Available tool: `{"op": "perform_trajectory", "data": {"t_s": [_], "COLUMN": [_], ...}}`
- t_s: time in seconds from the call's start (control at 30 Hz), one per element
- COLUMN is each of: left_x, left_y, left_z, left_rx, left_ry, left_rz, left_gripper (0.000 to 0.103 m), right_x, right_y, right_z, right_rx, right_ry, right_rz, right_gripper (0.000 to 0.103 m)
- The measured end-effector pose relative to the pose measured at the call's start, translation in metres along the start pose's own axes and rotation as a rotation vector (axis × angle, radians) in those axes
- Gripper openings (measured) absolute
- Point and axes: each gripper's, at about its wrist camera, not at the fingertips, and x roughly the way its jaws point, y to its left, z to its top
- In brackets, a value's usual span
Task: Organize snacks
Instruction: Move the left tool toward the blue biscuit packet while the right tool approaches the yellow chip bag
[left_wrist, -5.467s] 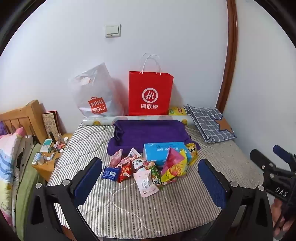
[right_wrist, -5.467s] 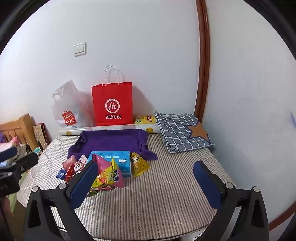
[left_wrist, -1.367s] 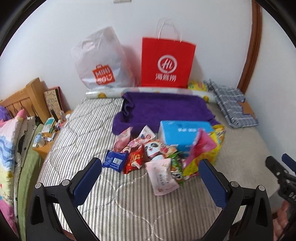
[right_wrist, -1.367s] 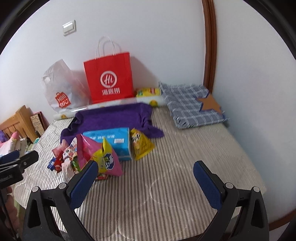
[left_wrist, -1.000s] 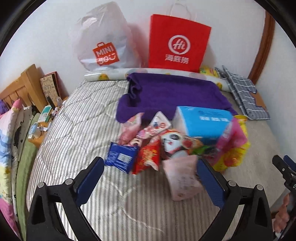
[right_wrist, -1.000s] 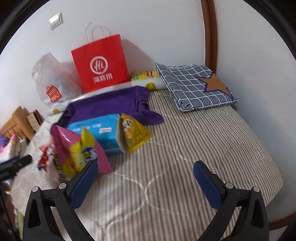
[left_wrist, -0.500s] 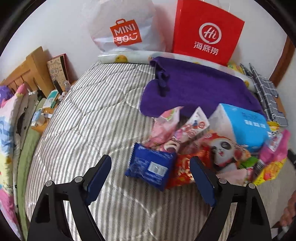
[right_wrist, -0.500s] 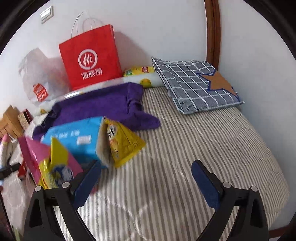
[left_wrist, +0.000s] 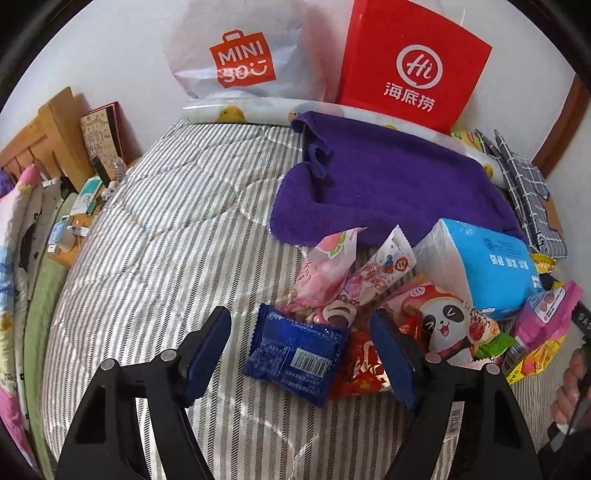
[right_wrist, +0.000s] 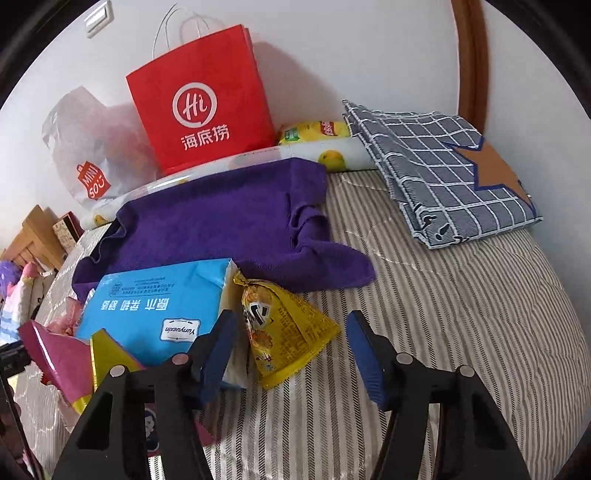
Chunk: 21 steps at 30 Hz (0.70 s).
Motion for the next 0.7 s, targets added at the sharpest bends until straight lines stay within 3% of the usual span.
{"op": "perform_trajectory", "data": {"t_s": [0.17,0.23,0.47,0.7], "left_x": [0.009,0.01,0.009,-0.006], "left_y": [0.003,0.006,0.013,-0.001], "left_z": [-0.001,-0.002,-0.005,-0.01], "left_rx": [-0.028,-0.044,-0.11,-0.05], "left_ry": [0.047,0.051,0.065,0.013], "left_rz": [-0.057,-0.07,-0.13,-0.121], "left_gripper": [0.078,0.078,0.078,0.078], "right_x": [0.015,0.016,-0.003,-0.053], "right_y": [0.002,0.006,0.01,-0.002], "right_z": [0.004,0.007,0.005,-0.014], "right_rx": [-0.001,-0.022,-0.066,-0.035], "right_ry": [0.018,0.026,-0.003,-0.014], "right_rz": [0.005,0.019,-0.008,-0.049], "right_gripper": [0.056,0.034,0.031,0.031]}}
